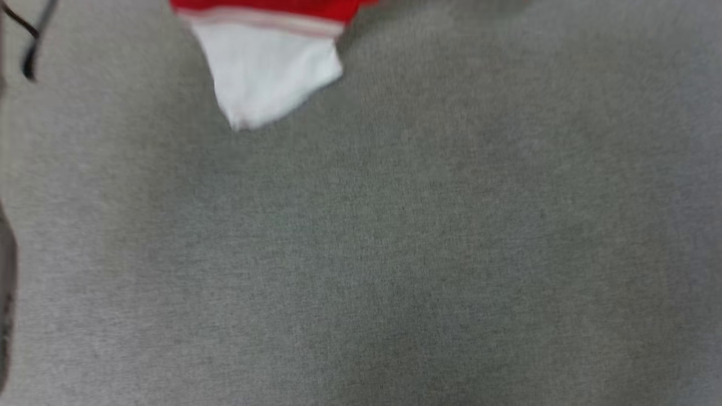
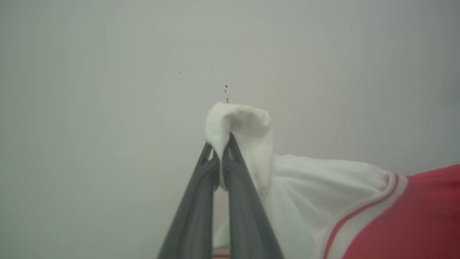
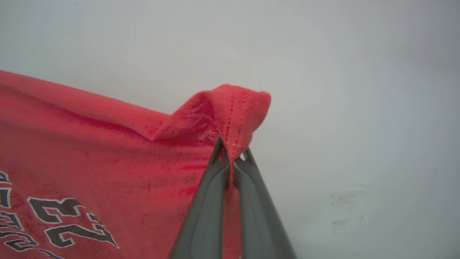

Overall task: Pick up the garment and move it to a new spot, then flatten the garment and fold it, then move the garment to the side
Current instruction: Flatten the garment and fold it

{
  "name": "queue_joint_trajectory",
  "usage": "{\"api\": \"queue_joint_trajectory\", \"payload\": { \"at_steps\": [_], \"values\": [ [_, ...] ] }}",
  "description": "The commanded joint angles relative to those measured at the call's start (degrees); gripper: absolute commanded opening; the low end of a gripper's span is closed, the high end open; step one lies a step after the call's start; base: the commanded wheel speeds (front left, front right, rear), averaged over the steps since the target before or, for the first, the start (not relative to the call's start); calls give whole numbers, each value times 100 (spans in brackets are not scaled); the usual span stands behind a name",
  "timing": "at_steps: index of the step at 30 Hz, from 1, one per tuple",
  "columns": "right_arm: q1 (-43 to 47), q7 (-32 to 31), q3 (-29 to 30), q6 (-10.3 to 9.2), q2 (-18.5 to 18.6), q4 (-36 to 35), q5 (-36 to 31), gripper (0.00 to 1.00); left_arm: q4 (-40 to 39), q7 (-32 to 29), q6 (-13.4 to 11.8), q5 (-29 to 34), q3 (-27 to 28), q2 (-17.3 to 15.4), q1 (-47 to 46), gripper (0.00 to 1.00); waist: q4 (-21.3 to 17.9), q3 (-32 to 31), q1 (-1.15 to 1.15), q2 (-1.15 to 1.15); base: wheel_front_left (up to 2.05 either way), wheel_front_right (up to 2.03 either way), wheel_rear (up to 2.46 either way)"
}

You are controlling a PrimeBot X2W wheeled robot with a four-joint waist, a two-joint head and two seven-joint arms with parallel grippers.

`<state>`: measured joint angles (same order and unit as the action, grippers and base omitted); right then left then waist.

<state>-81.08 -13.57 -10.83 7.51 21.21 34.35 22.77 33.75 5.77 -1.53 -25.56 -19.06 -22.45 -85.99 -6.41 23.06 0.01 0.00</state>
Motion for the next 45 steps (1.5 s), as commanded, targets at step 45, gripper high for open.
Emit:
{"api": "queue_joint_trajectory", "payload": {
  "at_steps": [45],
  "values": [
    [3465, 1679, -2173, -4, 308, 514, 1695, 0, 29, 865, 91, -646, 93, 343, 4988, 0, 377, -1150, -1, 0, 0, 0, 0]
  ]
}}
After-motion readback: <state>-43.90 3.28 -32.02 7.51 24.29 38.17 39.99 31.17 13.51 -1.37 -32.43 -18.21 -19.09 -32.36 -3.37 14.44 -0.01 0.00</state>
